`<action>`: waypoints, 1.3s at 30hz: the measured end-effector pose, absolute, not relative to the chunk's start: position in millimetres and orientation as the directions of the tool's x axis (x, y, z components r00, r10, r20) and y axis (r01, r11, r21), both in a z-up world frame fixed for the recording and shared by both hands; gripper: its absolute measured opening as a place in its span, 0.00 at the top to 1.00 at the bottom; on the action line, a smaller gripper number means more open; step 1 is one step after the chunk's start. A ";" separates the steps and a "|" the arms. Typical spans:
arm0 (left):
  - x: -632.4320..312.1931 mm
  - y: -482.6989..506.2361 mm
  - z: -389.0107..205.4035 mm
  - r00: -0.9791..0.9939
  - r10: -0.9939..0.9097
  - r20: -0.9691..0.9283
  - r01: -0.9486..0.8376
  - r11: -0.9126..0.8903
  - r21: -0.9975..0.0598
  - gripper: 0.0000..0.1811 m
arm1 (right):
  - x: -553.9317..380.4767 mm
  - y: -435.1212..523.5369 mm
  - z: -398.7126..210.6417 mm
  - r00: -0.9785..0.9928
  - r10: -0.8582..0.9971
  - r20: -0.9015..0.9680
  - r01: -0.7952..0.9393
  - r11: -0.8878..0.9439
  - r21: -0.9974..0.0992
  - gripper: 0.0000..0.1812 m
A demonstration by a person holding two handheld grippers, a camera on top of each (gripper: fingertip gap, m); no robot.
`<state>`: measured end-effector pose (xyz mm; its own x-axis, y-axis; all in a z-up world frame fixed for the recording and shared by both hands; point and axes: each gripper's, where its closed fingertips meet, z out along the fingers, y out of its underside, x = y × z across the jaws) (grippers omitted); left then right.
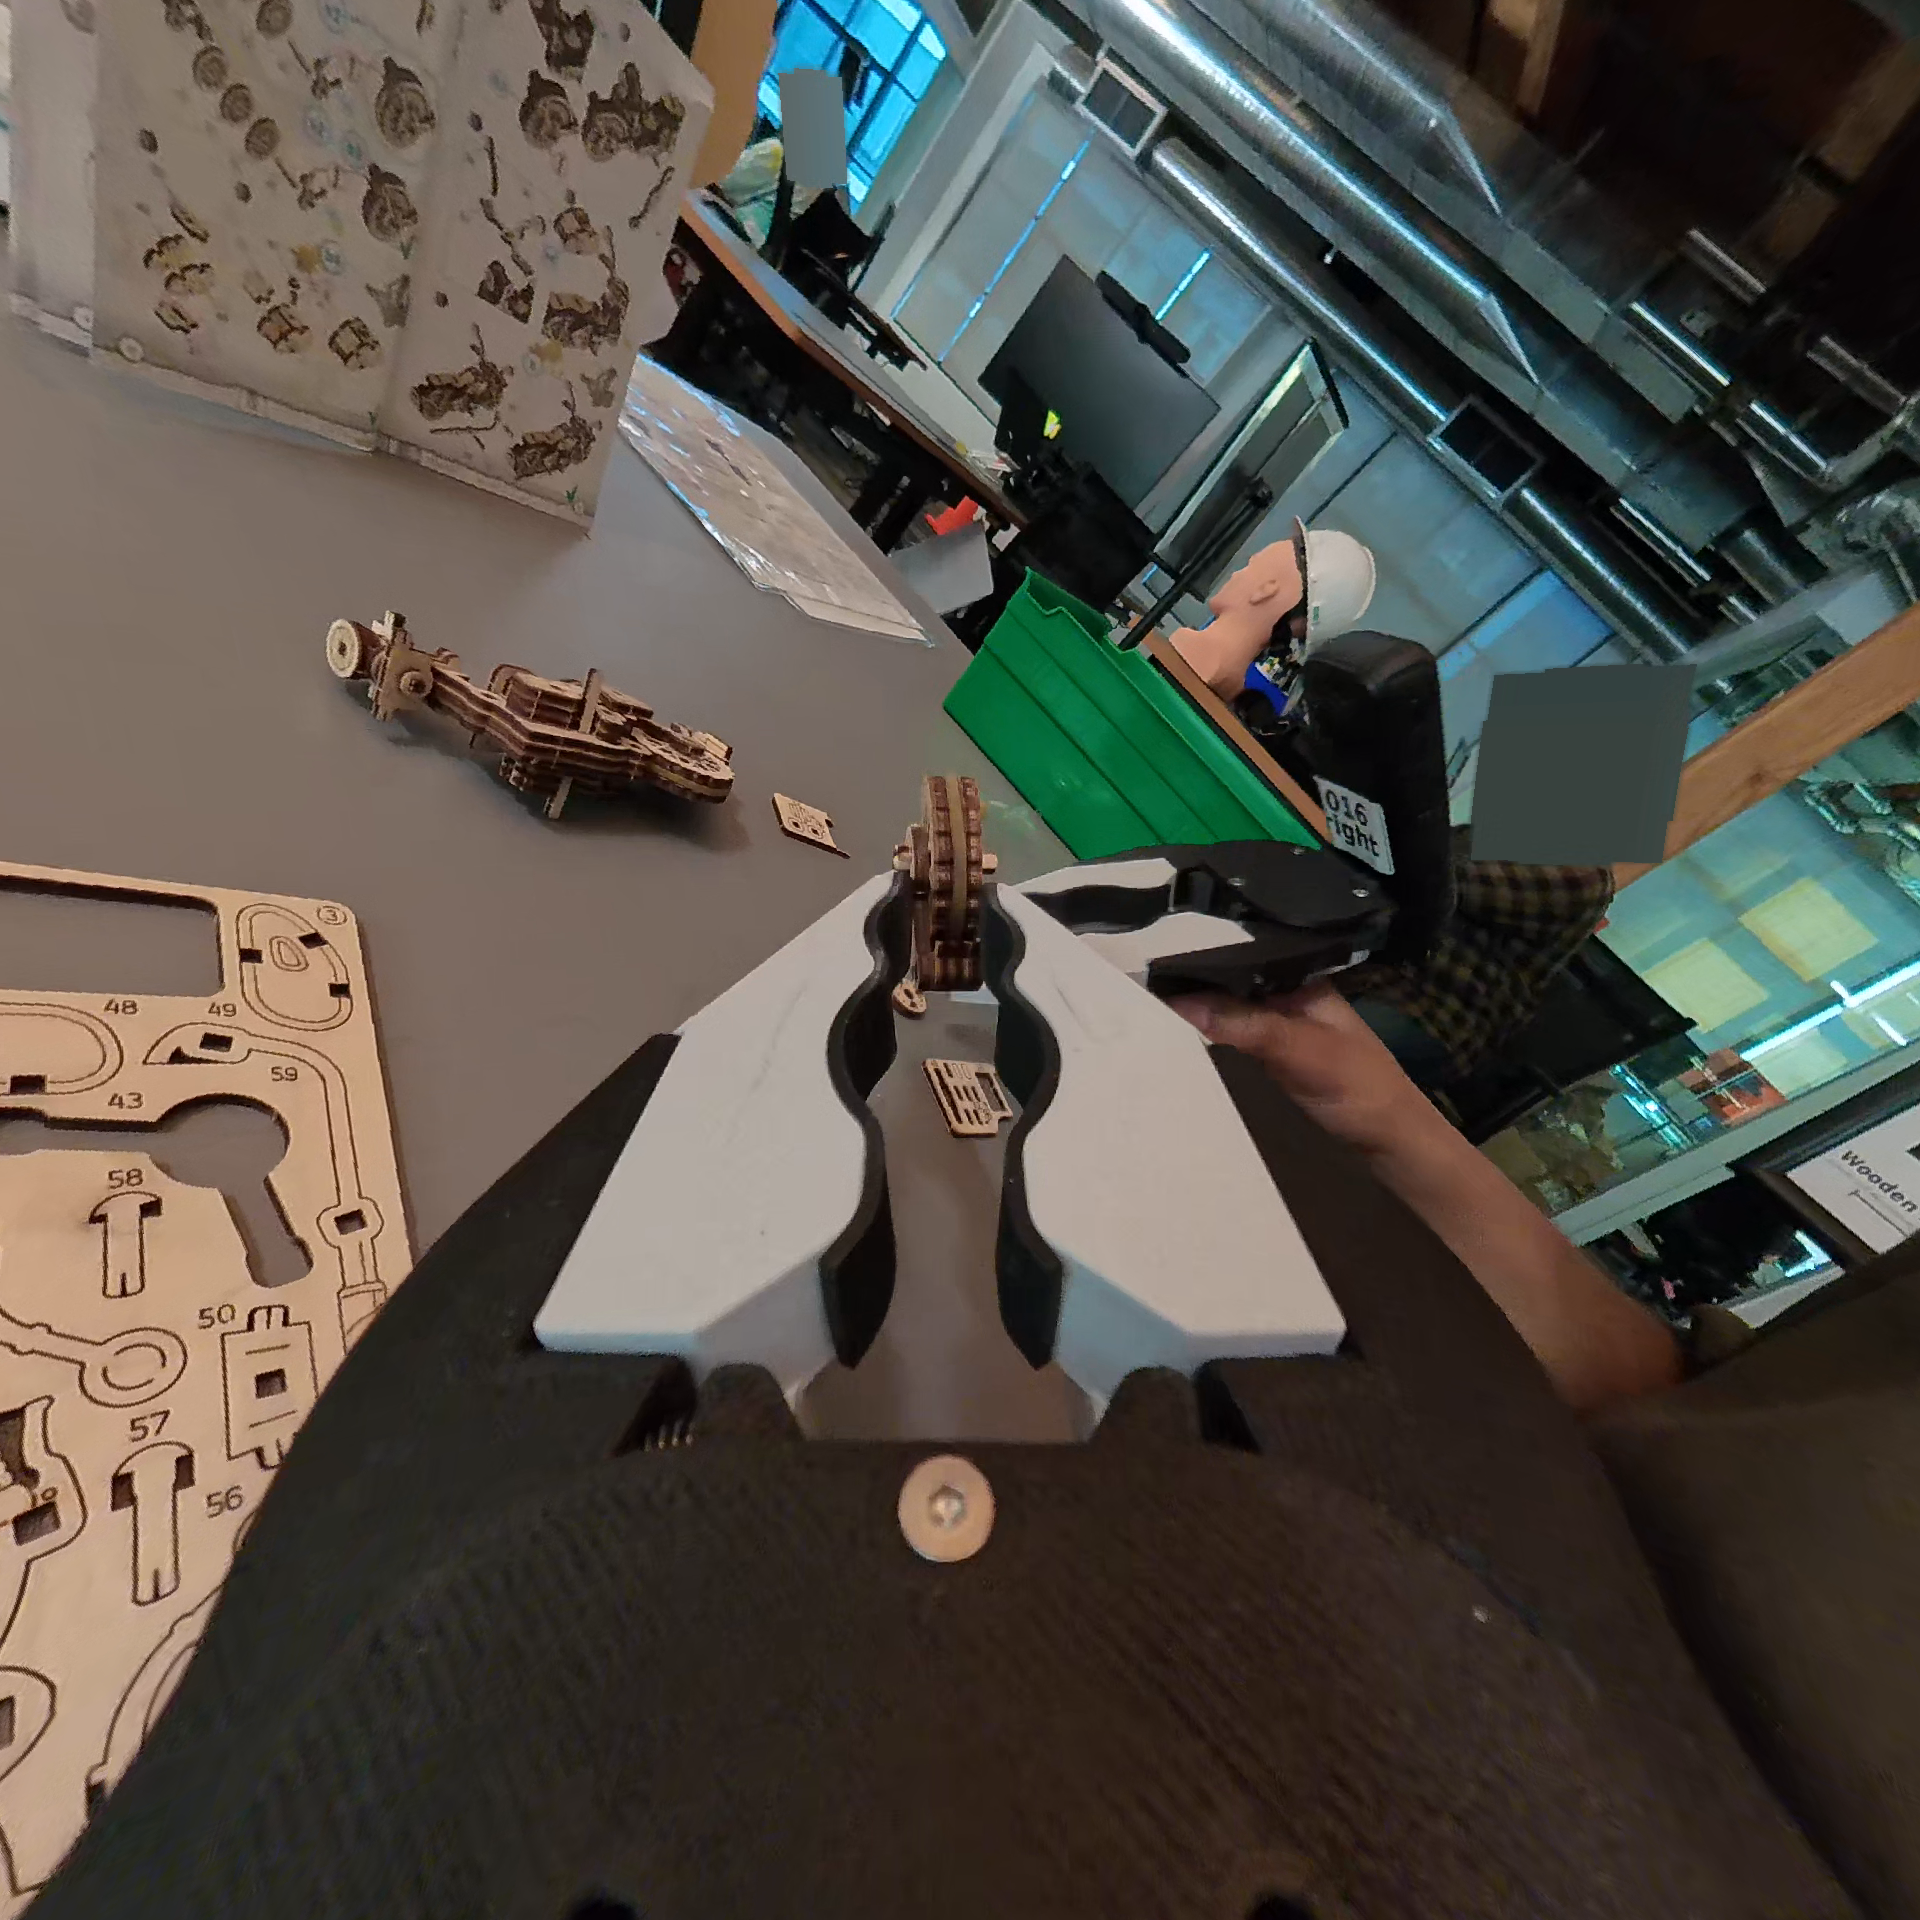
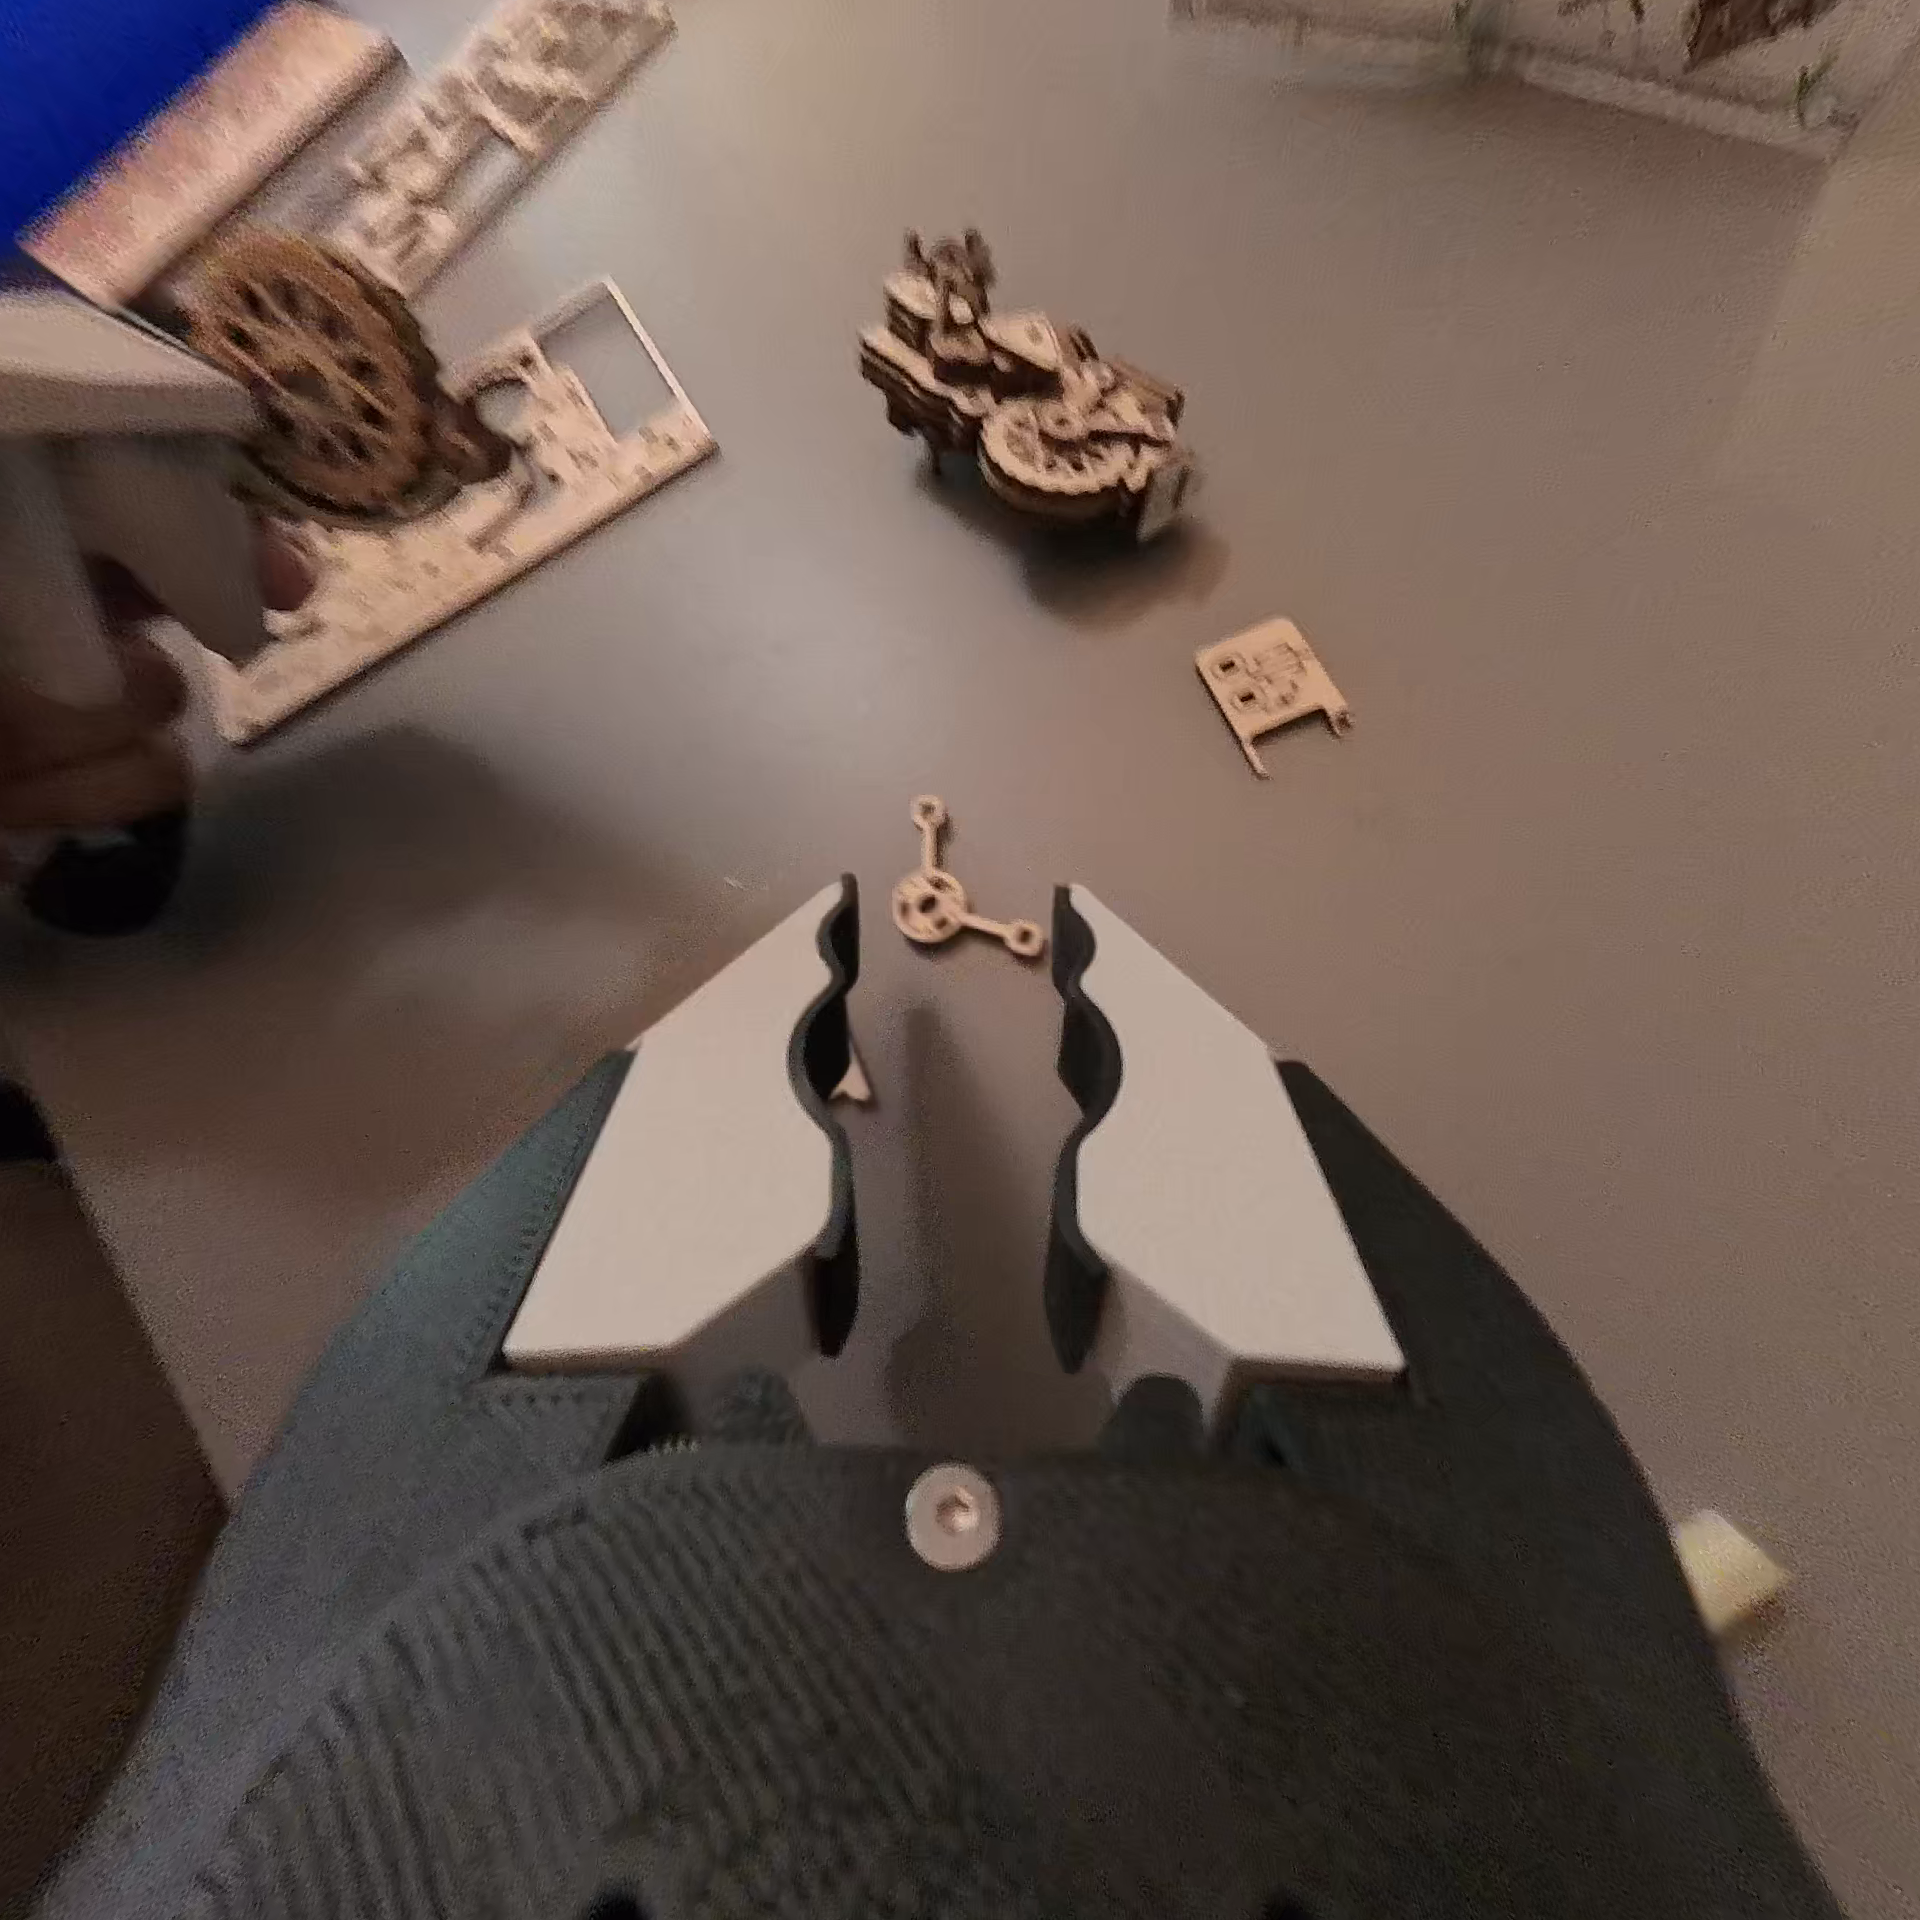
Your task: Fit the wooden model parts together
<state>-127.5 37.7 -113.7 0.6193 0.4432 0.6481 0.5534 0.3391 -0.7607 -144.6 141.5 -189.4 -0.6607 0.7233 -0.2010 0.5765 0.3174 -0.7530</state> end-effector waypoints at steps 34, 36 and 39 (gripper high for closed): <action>-122.2 45.1 -118.6 0.628 0.443 0.640 0.567 0.302 -0.766 0.95 | -127.2 107.8 -176.3 -0.745 0.637 -0.200 0.496 0.327 -0.805 0.82; -122.0 45.4 -118.9 0.627 0.441 0.642 0.570 0.302 -0.764 0.95 | -127.0 105.2 -177.6 -0.745 0.652 -0.140 0.469 0.363 -0.805 0.82; -122.2 45.3 -119.3 0.626 0.442 0.643 0.571 0.302 -0.764 0.94 | -125.1 103.1 -190.1 -0.743 0.669 -0.018 0.443 0.471 -0.763 0.83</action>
<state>-122.2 45.3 -119.3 0.6260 0.4416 0.6427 0.5708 0.3020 -0.7636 -125.1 103.1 -190.1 -0.7433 0.6688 -0.0184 0.4426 0.4709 -0.7632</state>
